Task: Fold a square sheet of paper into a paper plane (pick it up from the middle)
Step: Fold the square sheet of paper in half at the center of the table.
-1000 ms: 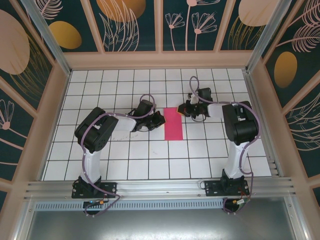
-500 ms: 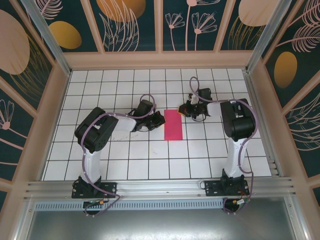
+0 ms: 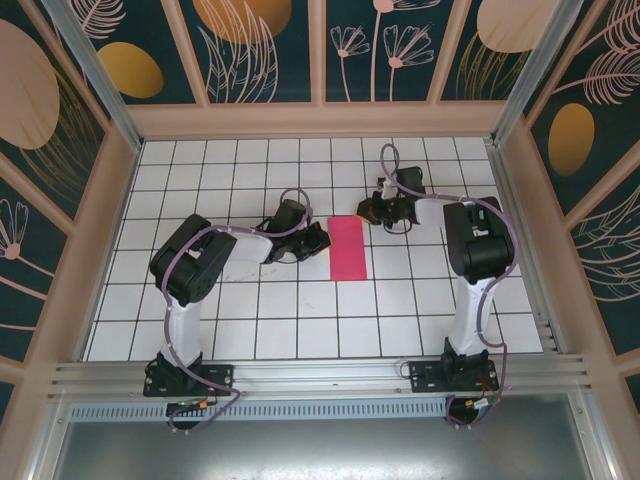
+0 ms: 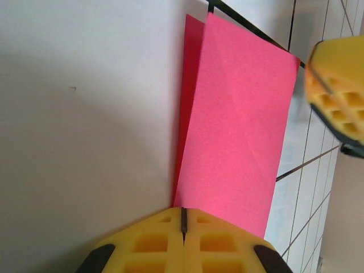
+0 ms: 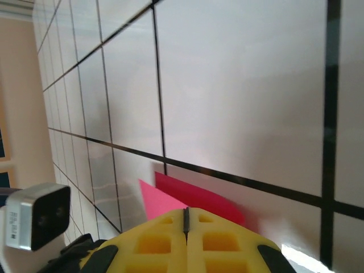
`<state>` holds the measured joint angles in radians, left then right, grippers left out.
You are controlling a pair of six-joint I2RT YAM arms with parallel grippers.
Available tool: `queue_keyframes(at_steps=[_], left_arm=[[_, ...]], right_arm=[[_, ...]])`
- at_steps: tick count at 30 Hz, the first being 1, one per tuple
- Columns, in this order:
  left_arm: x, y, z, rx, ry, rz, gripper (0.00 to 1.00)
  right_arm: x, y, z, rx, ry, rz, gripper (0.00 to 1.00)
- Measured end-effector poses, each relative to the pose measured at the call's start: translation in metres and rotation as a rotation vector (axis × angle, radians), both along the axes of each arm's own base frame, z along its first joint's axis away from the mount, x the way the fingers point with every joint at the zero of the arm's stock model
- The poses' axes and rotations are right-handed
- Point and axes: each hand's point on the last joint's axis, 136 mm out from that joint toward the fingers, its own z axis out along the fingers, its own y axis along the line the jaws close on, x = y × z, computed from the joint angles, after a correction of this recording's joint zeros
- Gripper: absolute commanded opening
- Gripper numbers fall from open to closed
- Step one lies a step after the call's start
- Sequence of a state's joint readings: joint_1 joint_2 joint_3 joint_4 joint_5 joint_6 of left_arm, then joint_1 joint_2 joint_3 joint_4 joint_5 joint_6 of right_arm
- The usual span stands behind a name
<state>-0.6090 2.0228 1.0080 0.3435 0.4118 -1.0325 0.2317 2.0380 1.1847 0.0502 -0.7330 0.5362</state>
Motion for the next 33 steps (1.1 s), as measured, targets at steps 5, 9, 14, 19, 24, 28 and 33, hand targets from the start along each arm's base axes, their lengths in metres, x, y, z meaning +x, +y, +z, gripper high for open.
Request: queue_keyframes(at_steps=[5,9,14,19,24,28,33], left_arm=[[0.000,0.000,0.000,0.000,0.000,0.000,0.00],[0.000,0.000,0.000,0.000,0.000,0.000,0.00],[0.000,0.000,0.000,0.000,0.000,0.000,0.00],[0.000,0.000,0.000,0.003,-0.001,-0.002,0.00],[0.000,0.000,0.000,0.003,-0.002,-0.003,0.00],[0.000,0.000,0.000,0.004,-0.004,-0.004,0.00],[0.000,0.000,0.000,0.004,-0.004,-0.004,0.00]], right_arm=[[0.001,-0.001,-0.001,-0.007,-0.001,-0.002,0.02],[0.002,-0.002,-0.009,-0.020,0.013,-0.009,0.02],[0.000,-0.004,-0.024,-0.040,0.042,-0.017,0.02],[0.000,-0.005,-0.025,-0.043,0.060,-0.019,0.03],[-0.003,-0.005,-0.019,-0.045,0.073,-0.018,0.05],[-0.003,-0.004,0.016,-0.024,0.008,-0.018,0.05],[-0.026,0.003,0.054,0.006,-0.075,0.005,0.05]])
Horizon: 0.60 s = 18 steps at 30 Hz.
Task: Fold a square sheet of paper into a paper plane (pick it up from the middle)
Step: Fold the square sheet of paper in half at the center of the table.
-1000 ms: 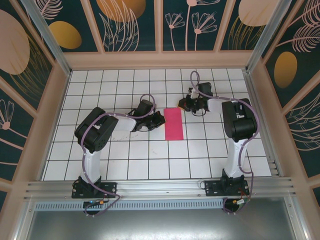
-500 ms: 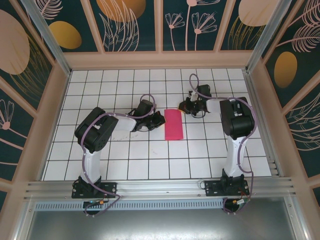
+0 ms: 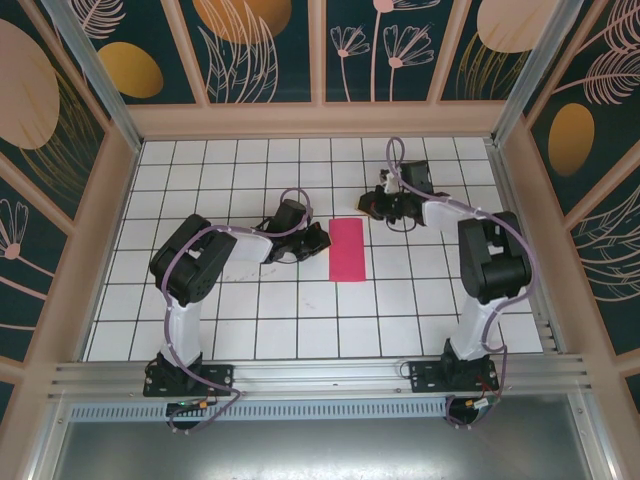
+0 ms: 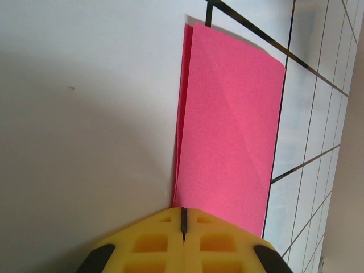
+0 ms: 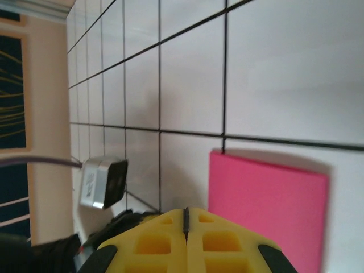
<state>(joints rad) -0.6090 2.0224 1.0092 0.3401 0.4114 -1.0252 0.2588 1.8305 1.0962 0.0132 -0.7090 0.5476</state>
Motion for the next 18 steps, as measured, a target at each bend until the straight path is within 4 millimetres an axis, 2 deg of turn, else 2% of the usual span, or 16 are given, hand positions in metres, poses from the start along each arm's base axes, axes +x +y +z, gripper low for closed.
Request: queue_keyframes(at_steps=[3,9,18], left_arm=[[0.000,0.000,0.000,0.000,0.000,0.000,0.00],[0.000,0.000,0.001,0.001,-0.002,-0.001,0.00],[0.000,0.000,0.001,0.012,-0.004,-0.011,0.00]], right_arm=[[-0.027,0.010,-0.010,-0.001,0.028,0.035,0.05],[-0.076,0.013,-0.056,-0.037,0.156,0.073,0.05],[-0.100,0.005,-0.084,-0.056,0.222,0.055,0.04]])
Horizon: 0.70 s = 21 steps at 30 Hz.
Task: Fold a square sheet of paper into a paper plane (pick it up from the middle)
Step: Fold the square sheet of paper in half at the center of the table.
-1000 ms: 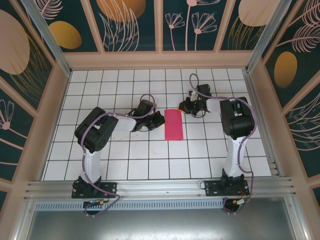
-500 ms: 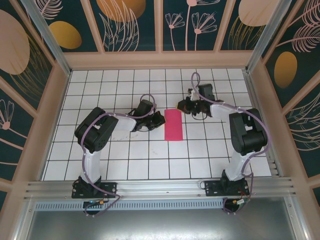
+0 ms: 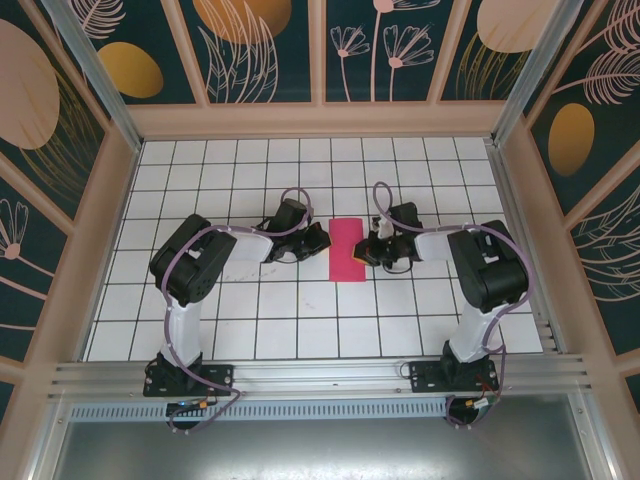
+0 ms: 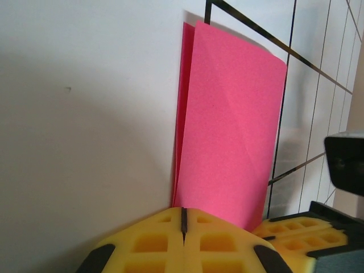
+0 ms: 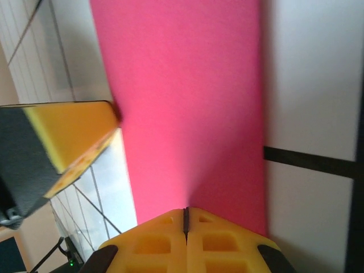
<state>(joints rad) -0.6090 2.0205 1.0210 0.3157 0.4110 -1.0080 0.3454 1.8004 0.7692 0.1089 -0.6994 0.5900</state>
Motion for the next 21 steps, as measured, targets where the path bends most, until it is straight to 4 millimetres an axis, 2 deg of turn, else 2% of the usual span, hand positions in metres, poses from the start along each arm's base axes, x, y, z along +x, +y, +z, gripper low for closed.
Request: queue_keyframes(at_steps=[5,9,11,14,18,21], left_arm=[[0.000,0.000,0.001,0.018,0.001,-0.010,0.02],[0.000,0.004,0.005,0.054,0.001,-0.014,0.14],[0.001,0.006,0.015,0.065,-0.015,-0.013,0.19],[0.006,0.007,0.044,0.057,-0.072,-0.007,0.21],[0.011,0.002,0.086,0.000,-0.152,-0.004,0.18],[0.013,-0.003,0.098,-0.040,-0.177,-0.012,0.16]], right_arm=[[0.000,0.003,0.000,0.031,-0.008,-0.016,0.04],[0.000,0.007,0.001,0.040,-0.009,-0.022,0.04],[-0.002,0.011,0.001,0.040,-0.003,-0.021,0.04],[-0.005,0.018,0.001,0.037,0.007,-0.023,0.03],[-0.008,0.020,0.001,0.028,0.013,-0.046,0.03],[-0.011,0.018,0.001,0.021,0.019,-0.059,0.03]])
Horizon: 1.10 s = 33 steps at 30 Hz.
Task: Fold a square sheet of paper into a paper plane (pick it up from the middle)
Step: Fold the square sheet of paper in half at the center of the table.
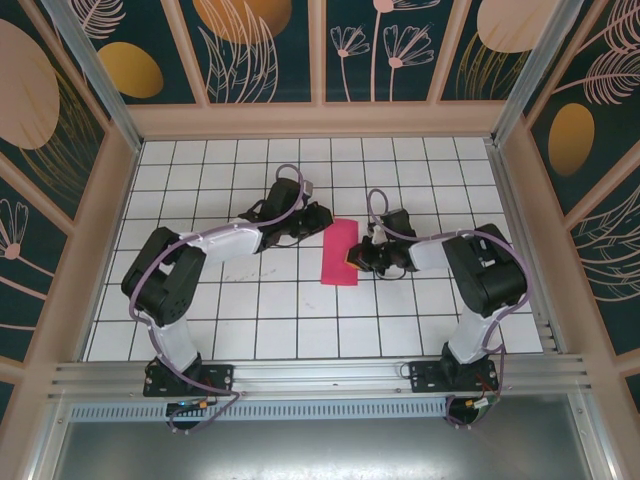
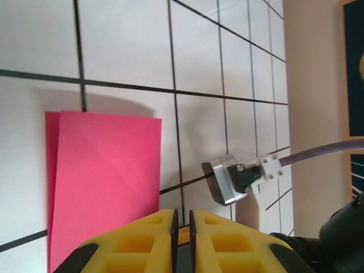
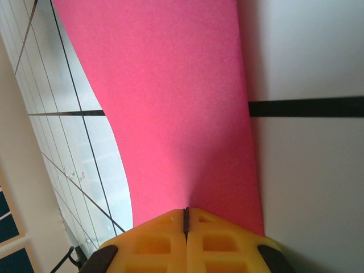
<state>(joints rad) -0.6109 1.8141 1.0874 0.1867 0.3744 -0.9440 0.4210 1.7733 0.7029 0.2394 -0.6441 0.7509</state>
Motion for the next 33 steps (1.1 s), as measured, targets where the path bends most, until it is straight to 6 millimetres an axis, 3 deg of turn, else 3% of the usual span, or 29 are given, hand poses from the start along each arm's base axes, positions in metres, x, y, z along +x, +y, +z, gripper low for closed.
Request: queue_keyframes(at_steps=[5,10,13,22,29,33], left_arm=[[-0.007,-0.014,-0.003,-0.050,0.014,-0.040,0.13],[-0.019,-0.027,-0.042,-0.027,0.098,-0.069,0.07],[-0.022,-0.027,-0.060,-0.001,0.141,-0.058,0.06],[-0.025,-0.020,-0.086,0.031,0.195,-0.022,0.04],[-0.030,-0.015,-0.098,0.045,0.216,-0.015,0.03],[-0.030,-0.015,-0.098,0.044,0.215,-0.015,0.03]], right_arm=[[0.001,-0.001,0.000,0.000,0.004,-0.015,0.03],[0.001,-0.001,0.000,0.001,0.002,-0.018,0.03],[0.002,-0.001,0.000,0.000,-0.002,-0.019,0.03],[0.002,-0.001,0.002,0.003,-0.007,-0.019,0.04],[0.008,0.003,0.038,0.047,-0.107,-0.004,0.05],[-0.001,0.002,0.056,0.074,-0.158,0.021,0.05]])
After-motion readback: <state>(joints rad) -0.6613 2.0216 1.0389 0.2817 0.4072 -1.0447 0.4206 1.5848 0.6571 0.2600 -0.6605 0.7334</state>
